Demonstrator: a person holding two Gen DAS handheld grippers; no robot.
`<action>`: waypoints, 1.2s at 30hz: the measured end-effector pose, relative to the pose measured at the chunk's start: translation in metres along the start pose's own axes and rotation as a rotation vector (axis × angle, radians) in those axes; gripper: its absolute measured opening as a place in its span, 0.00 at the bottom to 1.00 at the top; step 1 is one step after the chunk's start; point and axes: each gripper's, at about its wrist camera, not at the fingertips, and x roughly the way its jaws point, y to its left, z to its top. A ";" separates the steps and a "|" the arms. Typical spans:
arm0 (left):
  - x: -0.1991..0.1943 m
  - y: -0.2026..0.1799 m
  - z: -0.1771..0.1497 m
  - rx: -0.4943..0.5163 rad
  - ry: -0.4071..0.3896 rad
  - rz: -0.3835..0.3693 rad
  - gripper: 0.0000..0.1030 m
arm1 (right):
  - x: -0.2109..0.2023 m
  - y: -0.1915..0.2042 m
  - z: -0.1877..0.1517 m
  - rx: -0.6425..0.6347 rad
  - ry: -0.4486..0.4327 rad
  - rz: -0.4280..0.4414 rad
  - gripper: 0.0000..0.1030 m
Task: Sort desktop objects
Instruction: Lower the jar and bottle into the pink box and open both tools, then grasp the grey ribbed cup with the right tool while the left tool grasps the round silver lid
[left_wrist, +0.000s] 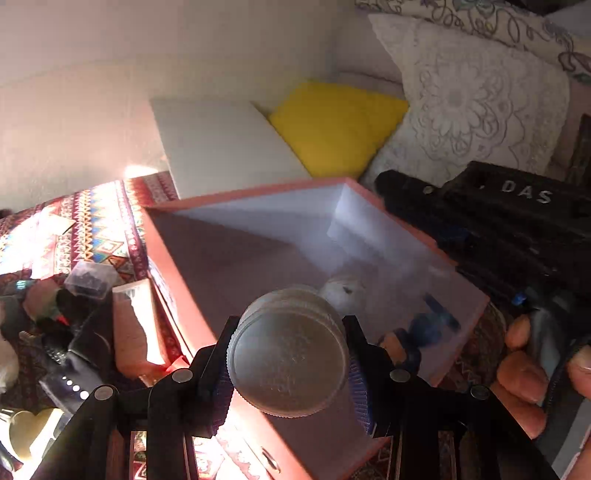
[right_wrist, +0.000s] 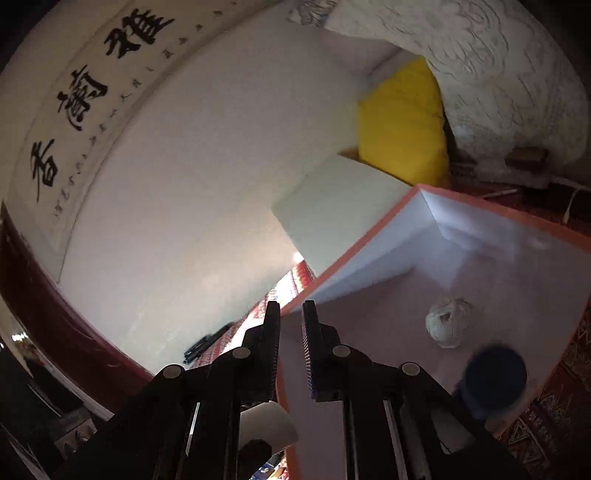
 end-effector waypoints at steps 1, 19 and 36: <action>0.010 -0.007 0.002 0.012 0.020 -0.009 0.43 | 0.003 -0.009 0.002 0.033 0.011 0.004 0.13; 0.004 0.007 0.002 -0.040 0.008 0.081 0.78 | -0.004 0.007 0.001 0.003 -0.016 0.031 0.16; -0.113 0.183 -0.104 -0.233 -0.004 0.407 0.88 | 0.063 0.175 -0.129 -0.586 0.253 0.185 0.50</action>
